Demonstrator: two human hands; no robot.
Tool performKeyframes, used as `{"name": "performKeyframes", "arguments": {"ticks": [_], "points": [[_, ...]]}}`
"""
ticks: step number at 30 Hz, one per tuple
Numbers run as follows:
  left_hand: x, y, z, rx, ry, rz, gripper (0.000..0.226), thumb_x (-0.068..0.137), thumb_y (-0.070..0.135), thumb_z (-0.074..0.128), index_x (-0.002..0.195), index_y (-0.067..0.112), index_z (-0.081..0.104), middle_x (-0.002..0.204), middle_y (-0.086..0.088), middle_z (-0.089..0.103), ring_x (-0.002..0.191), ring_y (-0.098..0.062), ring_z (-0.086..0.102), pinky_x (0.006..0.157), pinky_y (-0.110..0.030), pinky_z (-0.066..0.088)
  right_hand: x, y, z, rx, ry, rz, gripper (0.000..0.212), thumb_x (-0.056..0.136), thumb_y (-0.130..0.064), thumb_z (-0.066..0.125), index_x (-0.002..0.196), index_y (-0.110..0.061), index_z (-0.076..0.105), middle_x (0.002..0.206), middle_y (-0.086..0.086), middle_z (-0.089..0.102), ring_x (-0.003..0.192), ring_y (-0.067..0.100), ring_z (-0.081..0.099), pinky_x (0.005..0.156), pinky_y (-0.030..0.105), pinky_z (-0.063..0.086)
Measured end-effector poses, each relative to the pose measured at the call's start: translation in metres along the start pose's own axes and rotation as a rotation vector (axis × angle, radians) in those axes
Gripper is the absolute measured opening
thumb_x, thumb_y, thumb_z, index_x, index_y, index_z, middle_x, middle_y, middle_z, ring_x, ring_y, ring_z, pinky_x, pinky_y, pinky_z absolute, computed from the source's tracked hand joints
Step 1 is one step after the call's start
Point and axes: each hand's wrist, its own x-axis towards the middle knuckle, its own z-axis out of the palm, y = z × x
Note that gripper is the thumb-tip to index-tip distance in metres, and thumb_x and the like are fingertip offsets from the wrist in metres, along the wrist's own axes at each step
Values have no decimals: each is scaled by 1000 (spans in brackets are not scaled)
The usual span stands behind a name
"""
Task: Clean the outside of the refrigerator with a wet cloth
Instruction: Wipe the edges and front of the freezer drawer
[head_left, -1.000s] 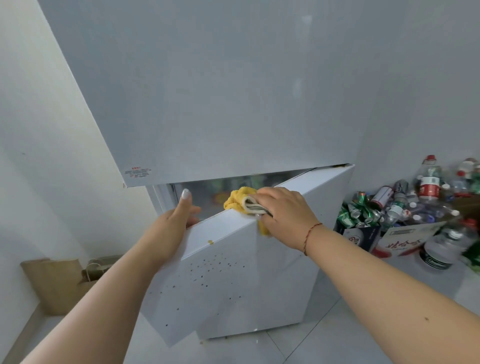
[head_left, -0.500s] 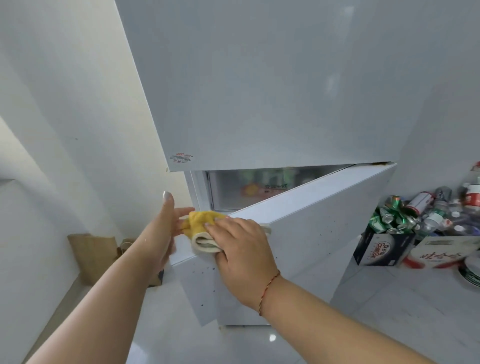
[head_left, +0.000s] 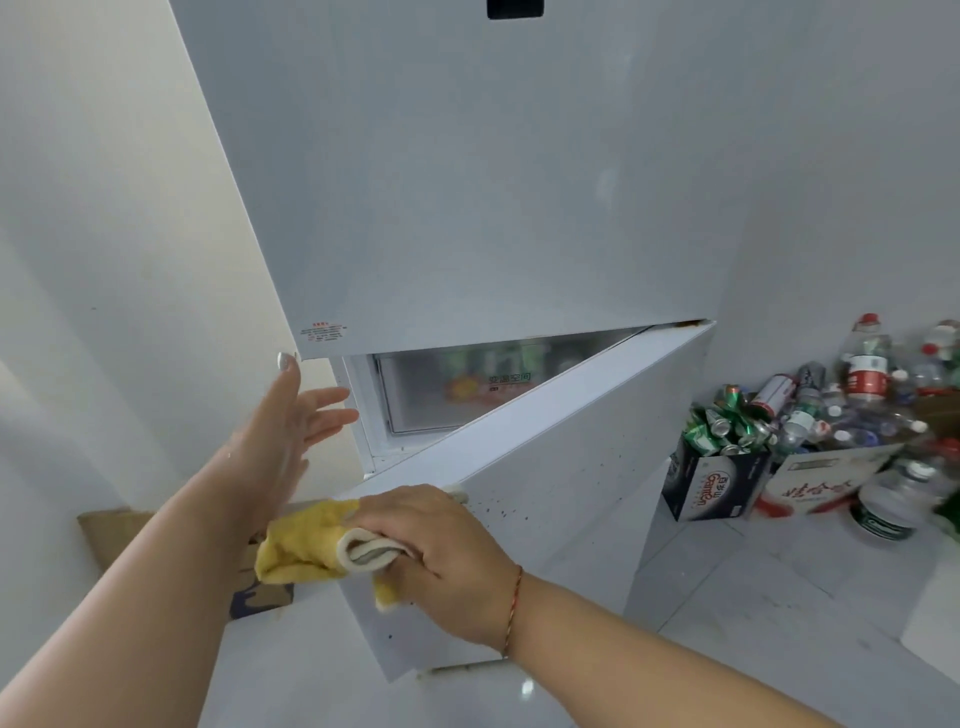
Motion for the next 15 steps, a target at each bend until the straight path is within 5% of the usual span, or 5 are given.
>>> {"name": "performKeyframes", "arguments": {"ticks": [4, 8, 11, 15], "points": [[-1, 26, 25, 0, -115, 63, 85, 85, 77, 13, 137, 22, 51, 133, 2, 60, 132, -11, 44, 121, -44, 7, -4, 4, -17, 237, -36, 216, 24, 89, -8, 50, 107, -8, 66, 91, -7, 60, 87, 9, 55, 79, 30, 48], [-10, 35, 58, -113, -193, 91, 84, 84, 75, 19, 138, 20, 50, 133, 0, 60, 129, -15, 51, 111, -39, 33, -15, 6, -37, 448, 431, 308, 24, 89, -22, 50, 107, -32, 62, 101, -18, 66, 98, 3, 61, 84, 23, 50], [-20, 31, 92, -260, -294, 75, 82, 79, 74, 31, 131, 15, 56, 128, -6, 65, 118, -23, 62, 92, -40, 49, -9, -1, -43, 65, 560, 102, 30, 91, -25, 48, 118, -35, 56, 109, -12, 57, 106, 13, 55, 90, 28, 48], [-24, 26, 115, -462, -448, 9, 89, 76, 76, 37, 133, 9, 55, 131, -12, 63, 119, -31, 61, 99, -53, 45, -13, 24, -74, -261, 557, -11, 45, 82, -11, 42, 119, -32, 56, 98, -13, 50, 96, 9, 51, 83, 18, 43]]}}
